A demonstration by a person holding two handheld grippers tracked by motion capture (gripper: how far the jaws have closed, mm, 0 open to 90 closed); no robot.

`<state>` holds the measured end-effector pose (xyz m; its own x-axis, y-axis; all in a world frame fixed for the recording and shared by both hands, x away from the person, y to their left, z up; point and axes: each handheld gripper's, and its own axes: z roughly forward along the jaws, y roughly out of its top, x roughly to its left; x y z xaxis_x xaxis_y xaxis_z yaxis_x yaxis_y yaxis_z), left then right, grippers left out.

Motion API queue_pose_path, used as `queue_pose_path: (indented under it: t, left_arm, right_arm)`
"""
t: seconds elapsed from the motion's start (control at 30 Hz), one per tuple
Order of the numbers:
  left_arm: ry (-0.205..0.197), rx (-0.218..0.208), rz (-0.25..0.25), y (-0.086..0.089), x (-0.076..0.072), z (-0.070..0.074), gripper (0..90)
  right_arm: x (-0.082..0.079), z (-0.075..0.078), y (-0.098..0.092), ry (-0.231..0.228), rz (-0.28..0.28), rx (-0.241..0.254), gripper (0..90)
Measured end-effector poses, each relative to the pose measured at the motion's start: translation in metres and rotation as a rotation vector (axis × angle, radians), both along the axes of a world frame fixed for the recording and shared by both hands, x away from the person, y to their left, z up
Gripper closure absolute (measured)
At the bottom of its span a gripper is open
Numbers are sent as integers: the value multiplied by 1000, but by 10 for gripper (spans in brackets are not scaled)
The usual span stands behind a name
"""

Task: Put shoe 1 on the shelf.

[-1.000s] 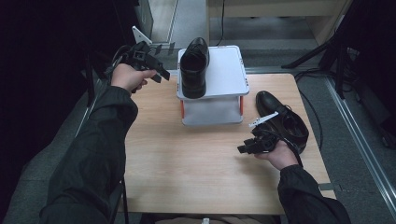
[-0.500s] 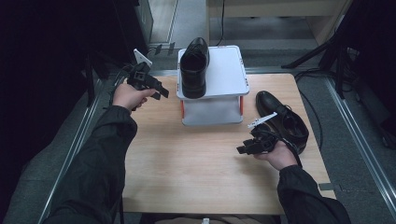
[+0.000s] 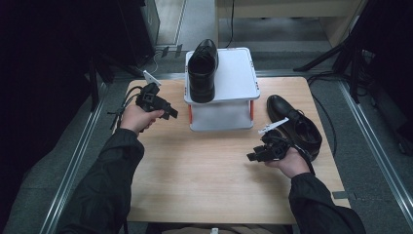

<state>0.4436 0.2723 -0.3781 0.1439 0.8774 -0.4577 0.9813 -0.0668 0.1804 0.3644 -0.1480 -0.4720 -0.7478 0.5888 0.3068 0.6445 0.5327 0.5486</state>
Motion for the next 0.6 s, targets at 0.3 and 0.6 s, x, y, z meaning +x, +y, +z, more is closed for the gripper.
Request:
queue_pose_path:
  t: [0.3, 0.6]
  left_arm:
    - [1, -36, -4, 5, -16, -21, 508]
    - [-3, -29, -24, 9, -32, -35, 490]
  right_arm:
    - [0, 1, 0, -6, 3, 5, 533]
    - [1, 2, -2, -11, -5, 12, 533]
